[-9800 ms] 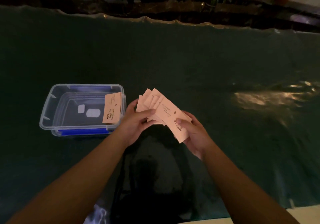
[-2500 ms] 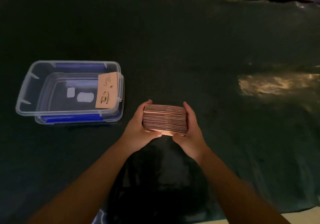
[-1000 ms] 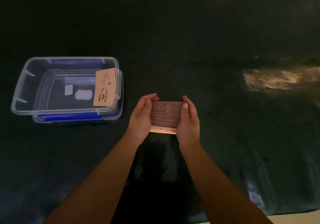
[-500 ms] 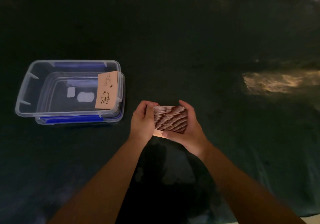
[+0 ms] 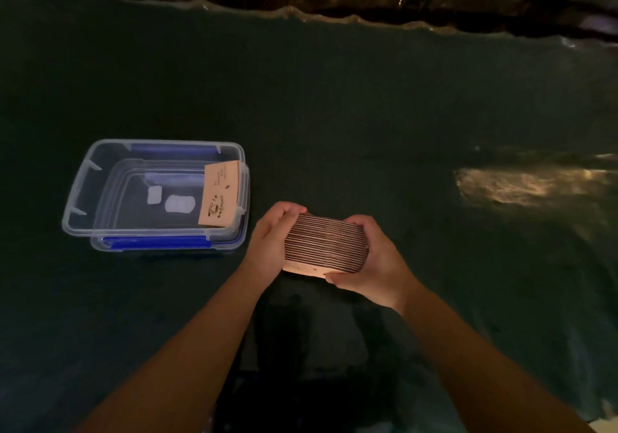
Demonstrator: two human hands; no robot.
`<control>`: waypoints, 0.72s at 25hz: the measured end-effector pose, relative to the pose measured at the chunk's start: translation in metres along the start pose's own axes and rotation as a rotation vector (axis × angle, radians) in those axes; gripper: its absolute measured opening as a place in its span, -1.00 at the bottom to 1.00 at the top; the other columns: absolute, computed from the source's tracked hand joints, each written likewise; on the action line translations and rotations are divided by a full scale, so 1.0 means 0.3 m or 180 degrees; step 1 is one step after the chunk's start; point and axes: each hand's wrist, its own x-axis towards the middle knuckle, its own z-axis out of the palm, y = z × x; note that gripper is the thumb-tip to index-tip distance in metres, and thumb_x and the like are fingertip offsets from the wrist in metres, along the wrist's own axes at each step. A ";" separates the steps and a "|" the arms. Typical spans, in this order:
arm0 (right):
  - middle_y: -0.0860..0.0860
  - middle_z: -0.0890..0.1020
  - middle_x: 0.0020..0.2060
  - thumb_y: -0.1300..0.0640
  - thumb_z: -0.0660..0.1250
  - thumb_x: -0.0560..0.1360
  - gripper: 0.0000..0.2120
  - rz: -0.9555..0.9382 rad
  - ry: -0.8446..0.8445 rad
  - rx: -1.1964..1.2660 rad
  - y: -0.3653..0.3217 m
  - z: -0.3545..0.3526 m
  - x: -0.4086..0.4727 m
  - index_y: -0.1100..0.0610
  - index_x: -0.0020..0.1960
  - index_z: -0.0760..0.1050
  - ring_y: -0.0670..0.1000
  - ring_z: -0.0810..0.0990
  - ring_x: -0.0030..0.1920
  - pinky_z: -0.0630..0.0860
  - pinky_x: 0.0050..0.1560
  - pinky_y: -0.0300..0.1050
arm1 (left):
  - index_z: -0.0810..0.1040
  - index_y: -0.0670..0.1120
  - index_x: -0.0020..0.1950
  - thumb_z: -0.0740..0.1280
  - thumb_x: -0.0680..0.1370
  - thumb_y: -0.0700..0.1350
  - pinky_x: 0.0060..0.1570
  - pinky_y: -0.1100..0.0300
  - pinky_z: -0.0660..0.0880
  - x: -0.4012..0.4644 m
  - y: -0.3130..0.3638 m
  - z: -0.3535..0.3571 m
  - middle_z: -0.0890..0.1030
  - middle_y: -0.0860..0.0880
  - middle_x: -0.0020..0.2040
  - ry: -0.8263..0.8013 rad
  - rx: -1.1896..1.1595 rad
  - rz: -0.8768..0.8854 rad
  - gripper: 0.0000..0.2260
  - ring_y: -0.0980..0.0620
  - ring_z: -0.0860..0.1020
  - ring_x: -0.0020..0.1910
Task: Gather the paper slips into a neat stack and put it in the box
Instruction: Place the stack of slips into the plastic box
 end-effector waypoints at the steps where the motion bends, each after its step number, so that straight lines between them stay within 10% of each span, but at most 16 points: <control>1: -0.35 0.55 0.16 -0.04 0.73 0.15 -0.16 -0.0039 0.0037 0.0042 -0.040 -0.007 0.001 -0.33 0.29 0.36 -0.27 0.56 0.21 0.56 0.06 -0.35 | 0.64 0.08 0.16 0.19 0.59 0.19 0.18 0.01 0.53 -0.007 0.025 -0.028 0.70 -0.02 0.12 0.0007 -0.0208 -0.0012 -0.67 0.02 0.66 0.13; 5: -0.18 0.62 0.19 -0.02 0.74 0.11 -0.16 -0.0025 0.0094 0.0564 -0.214 0.003 0.039 -0.24 0.28 0.42 -0.13 0.64 0.21 0.66 0.12 -0.12 | 0.71 -0.04 0.16 0.31 0.58 0.21 0.24 -0.08 0.53 -0.030 0.114 -0.133 0.75 -0.07 0.10 0.0056 -0.1263 0.0140 -0.61 -0.05 0.70 0.15; 9: 0.02 0.69 0.21 0.08 0.76 0.09 -0.16 0.0224 0.0017 0.1649 -0.385 0.094 0.081 -0.04 0.29 0.47 -0.09 0.75 0.14 0.73 -0.03 -0.09 | 0.40 -0.25 0.52 0.57 0.35 0.30 0.28 -0.15 0.57 -0.059 0.188 -0.220 0.57 -0.30 0.29 -0.0249 -0.1527 0.0166 -0.06 -0.27 0.59 0.31; 18: 0.01 0.72 0.24 -0.12 0.71 0.14 -0.16 0.0770 -0.0301 0.2034 -0.661 0.335 0.178 -0.06 0.36 0.50 0.10 0.73 0.23 0.70 0.23 0.13 | 0.54 -0.05 0.37 0.57 0.41 -0.09 0.11 -0.09 0.68 -0.082 0.267 -0.514 0.72 -0.15 0.26 0.0152 -0.1492 -0.0156 -0.46 -0.15 0.72 0.22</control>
